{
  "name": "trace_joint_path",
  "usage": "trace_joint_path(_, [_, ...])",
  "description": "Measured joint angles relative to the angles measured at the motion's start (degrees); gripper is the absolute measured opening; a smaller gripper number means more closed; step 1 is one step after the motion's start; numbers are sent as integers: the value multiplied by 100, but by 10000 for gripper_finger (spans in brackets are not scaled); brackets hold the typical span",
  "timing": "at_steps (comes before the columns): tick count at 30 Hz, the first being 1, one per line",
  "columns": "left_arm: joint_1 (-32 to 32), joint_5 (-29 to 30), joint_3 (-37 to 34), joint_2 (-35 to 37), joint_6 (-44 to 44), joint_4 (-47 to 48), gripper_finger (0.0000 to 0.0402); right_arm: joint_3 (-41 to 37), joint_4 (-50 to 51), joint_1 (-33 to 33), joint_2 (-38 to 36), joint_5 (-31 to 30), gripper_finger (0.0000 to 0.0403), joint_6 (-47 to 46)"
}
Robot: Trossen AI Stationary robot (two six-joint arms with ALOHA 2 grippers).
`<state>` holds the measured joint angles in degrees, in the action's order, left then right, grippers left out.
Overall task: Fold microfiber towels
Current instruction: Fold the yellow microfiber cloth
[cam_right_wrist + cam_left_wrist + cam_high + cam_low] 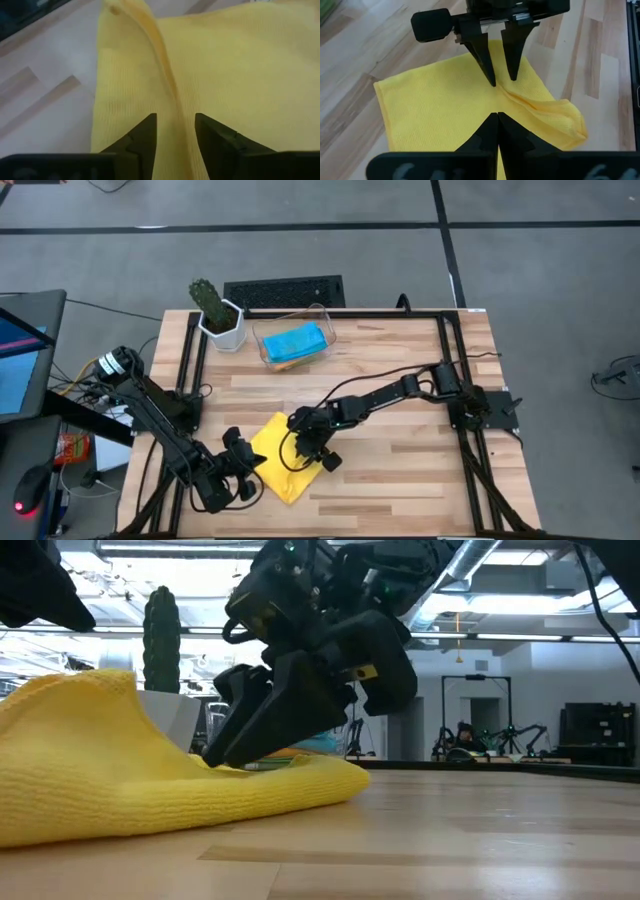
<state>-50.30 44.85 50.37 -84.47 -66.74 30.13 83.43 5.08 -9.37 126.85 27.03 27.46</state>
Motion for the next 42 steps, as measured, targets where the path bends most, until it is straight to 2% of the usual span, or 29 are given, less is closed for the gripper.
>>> trace_joint_path(13, [0,-1,0,0,0,36,0,-128,50,-13,0,-168,136,2])
trace_joint_path(27, [2,-3,0,-1,-39,44,0,-122,152,-79,0,-340,11,145])
trace_joint_path(36, [2,-4,0,-2,-39,42,0,455,686,-72,-11,-577,16,-37])
trace_joint_path(42, [2,-3,0,-1,-37,42,0,637,645,-74,-16,-599,14,244])
